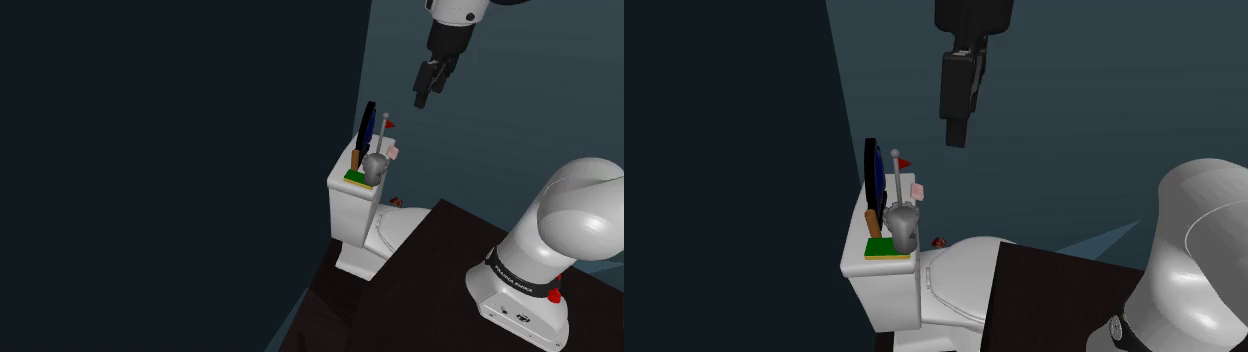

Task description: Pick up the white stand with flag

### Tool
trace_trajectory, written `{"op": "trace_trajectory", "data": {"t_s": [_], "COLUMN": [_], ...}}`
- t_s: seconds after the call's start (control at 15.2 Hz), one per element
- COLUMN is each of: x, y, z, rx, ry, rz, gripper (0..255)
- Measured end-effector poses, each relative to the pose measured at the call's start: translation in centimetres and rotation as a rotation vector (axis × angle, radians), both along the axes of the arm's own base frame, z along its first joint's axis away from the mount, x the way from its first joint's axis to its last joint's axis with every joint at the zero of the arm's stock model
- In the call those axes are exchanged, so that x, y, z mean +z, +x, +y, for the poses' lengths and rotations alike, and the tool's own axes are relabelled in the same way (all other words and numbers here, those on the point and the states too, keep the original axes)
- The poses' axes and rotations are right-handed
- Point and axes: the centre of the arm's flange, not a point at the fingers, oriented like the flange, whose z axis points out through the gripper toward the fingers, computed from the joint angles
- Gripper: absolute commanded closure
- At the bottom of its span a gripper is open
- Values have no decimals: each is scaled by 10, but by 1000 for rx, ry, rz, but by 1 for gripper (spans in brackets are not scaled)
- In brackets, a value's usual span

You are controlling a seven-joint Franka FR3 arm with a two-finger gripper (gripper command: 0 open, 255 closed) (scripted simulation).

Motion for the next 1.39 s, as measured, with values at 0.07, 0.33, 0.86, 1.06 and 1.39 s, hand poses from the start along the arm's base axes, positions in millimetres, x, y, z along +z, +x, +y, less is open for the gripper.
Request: {"op": "trace_trajectory", "data": {"t_s": [0.07, 0.33, 0.86, 1.06, 1.39], "x": [0, -14, -59, -75, -106], "y": [0, 20, 77, 102, 134], "z": [0, -29, -112, -143, -193], "rx": [0, 6, 26, 33, 44], "ry": [0, 13, 47, 59, 81], "rz": [0, 0, -2, -4, -5], "gripper": [0, 0, 0, 0, 0]}}
